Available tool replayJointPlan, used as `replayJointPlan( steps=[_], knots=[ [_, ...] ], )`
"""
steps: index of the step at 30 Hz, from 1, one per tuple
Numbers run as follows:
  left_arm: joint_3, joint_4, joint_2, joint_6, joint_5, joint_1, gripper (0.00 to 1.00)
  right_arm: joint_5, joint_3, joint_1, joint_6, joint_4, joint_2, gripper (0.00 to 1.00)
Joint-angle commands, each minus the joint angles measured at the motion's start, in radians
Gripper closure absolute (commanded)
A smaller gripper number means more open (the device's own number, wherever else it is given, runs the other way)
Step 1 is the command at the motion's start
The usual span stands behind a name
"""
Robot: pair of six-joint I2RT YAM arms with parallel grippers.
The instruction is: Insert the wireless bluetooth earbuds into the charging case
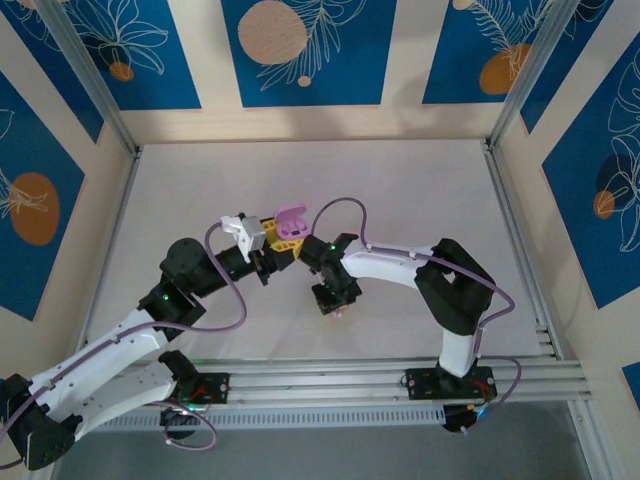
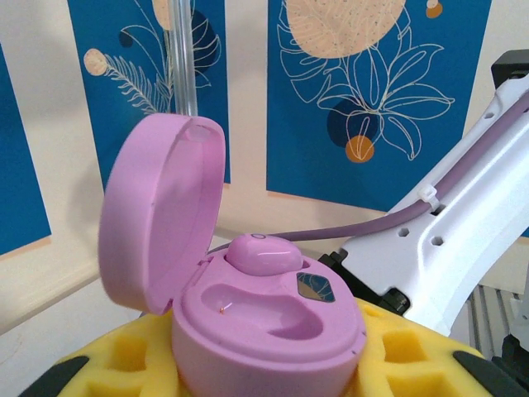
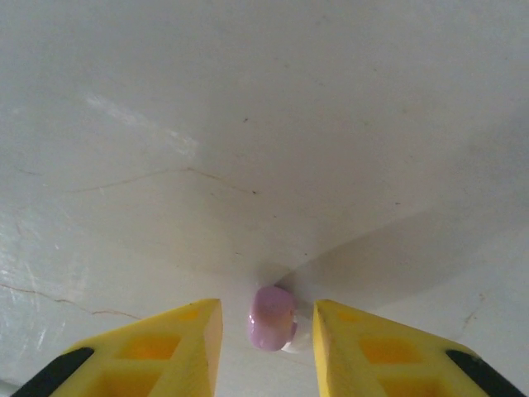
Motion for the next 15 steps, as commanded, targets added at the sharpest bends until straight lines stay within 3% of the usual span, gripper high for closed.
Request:
replayJointPlan(
  steps=[1, 15],
  knots=[
    [0.031, 0.017, -0.012, -0.003, -0.008, -0.013, 0.71, 0.005, 0.024, 0.003, -0.025, -0.035, 0.025, 0.65],
    [0.032, 0.017, -0.009, -0.006, -0.008, -0.013, 0.71, -0.001, 0.031, 0.003, -0.036, -0.022, 0.064, 0.69]
  ],
)
